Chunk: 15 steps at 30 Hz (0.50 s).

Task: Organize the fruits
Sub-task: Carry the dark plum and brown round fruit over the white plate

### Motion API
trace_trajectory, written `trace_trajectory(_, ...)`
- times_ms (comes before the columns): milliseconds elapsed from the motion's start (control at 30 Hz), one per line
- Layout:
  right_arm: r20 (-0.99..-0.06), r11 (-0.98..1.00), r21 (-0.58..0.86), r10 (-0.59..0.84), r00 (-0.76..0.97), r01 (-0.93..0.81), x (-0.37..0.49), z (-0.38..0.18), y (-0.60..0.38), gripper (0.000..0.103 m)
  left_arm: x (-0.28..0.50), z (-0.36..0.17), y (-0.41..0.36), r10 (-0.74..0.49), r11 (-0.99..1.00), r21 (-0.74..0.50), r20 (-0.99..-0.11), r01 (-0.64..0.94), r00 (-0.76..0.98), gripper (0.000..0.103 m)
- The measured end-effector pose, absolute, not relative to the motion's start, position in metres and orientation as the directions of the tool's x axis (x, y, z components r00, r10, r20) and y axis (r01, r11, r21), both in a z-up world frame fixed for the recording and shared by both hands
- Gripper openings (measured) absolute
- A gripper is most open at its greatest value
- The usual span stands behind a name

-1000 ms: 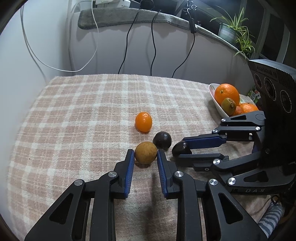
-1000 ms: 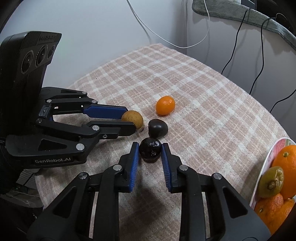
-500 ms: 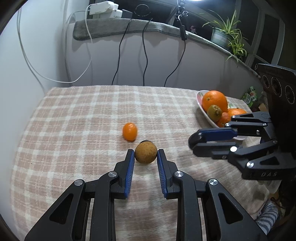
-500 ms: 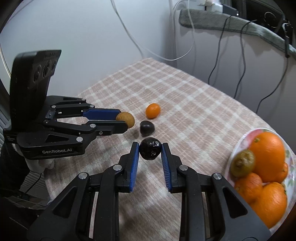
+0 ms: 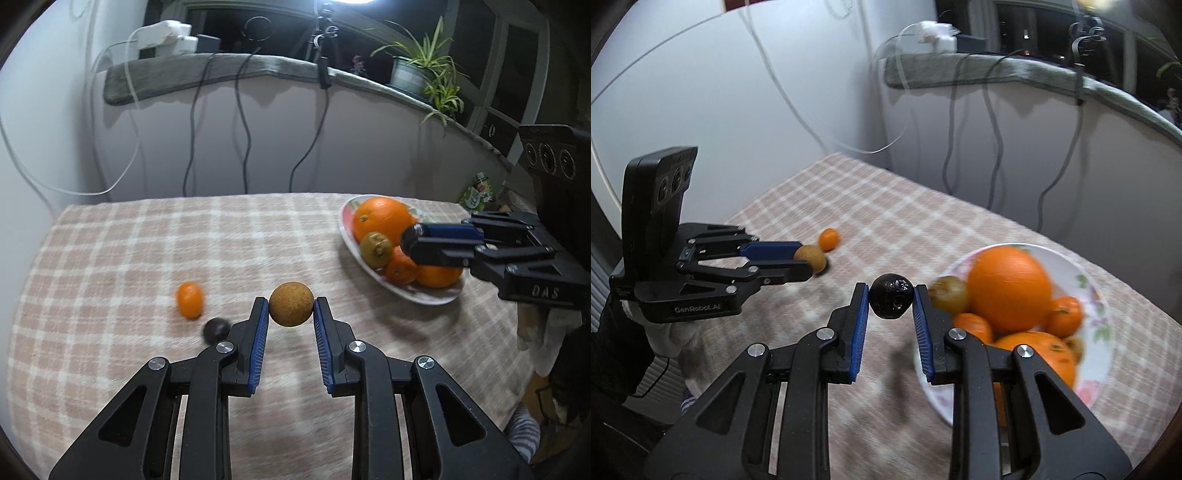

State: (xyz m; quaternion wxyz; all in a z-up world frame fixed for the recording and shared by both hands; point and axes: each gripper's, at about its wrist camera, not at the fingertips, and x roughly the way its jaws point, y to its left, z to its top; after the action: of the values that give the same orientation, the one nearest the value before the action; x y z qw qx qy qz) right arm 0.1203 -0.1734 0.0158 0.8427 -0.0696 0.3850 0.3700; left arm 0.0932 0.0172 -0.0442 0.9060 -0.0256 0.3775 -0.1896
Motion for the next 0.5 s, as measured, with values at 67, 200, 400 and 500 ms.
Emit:
trace_trajectory(67,-0.696,0.731,0.165,0.562,0.447,-0.662,0.124,0.019,-0.184,0.025,0.095,-0.043,0.01,-0.374,0.922,-0.193,-0.671,0.336,0.64,0.023)
trace_trajectory(200,-0.69,0.754,0.159,0.547,0.475,-0.638,0.131,0.025,-0.203,0.025,0.099,-0.04,-0.003,-0.394,0.912,-0.201,-0.666,0.357,0.634,0.023)
trace_trajectory(400,-0.679,0.783,0.159,0.529,0.509,-0.602,0.145,0.029,-0.227,0.025,0.103,-0.037,-0.023,-0.422,0.898,-0.21,-0.659,0.386,0.623,0.023)
trace_trajectory(500,-0.677,0.795,0.164,0.522,0.519,-0.585,0.153,0.029,-0.236,0.025,0.105,-0.035,-0.032,-0.433,0.892,-0.211,-0.657,0.4,0.617,0.023)
